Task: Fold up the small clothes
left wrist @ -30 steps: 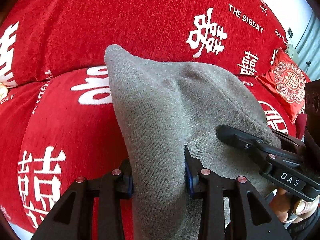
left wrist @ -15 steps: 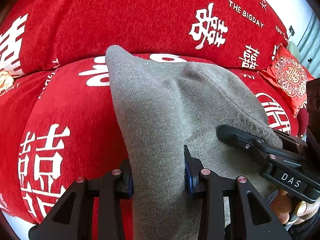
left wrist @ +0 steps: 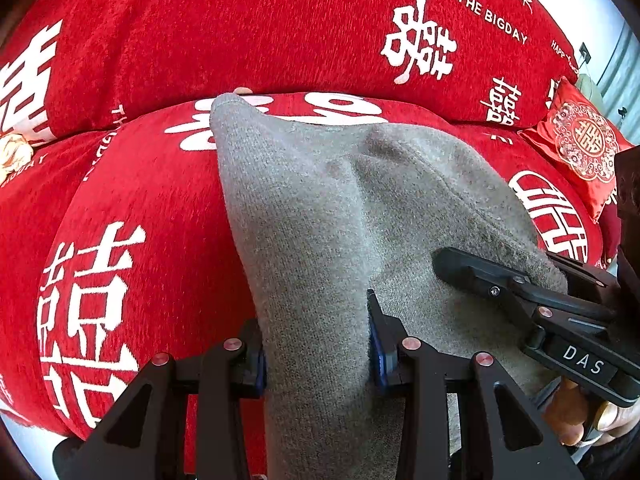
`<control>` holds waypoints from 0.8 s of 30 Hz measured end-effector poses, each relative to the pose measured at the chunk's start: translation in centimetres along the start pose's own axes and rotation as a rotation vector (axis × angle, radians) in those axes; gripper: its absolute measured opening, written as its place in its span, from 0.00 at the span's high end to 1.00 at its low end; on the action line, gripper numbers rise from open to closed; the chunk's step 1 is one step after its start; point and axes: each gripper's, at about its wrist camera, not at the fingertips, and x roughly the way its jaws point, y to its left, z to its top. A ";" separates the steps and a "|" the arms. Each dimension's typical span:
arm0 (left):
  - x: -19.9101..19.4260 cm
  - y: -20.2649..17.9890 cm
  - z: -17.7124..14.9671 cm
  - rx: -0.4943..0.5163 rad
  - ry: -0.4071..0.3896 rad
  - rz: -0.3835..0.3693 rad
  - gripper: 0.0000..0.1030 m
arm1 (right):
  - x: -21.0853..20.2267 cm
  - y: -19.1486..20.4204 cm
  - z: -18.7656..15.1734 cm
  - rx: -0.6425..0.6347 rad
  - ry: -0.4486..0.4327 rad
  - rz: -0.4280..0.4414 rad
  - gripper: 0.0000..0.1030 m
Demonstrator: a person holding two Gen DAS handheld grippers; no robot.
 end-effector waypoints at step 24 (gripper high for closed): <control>1.3 1.7 -2.7 -0.024 0.003 -0.024 0.61 | 1.7 0.6 -1.7 -0.049 0.020 0.010 0.71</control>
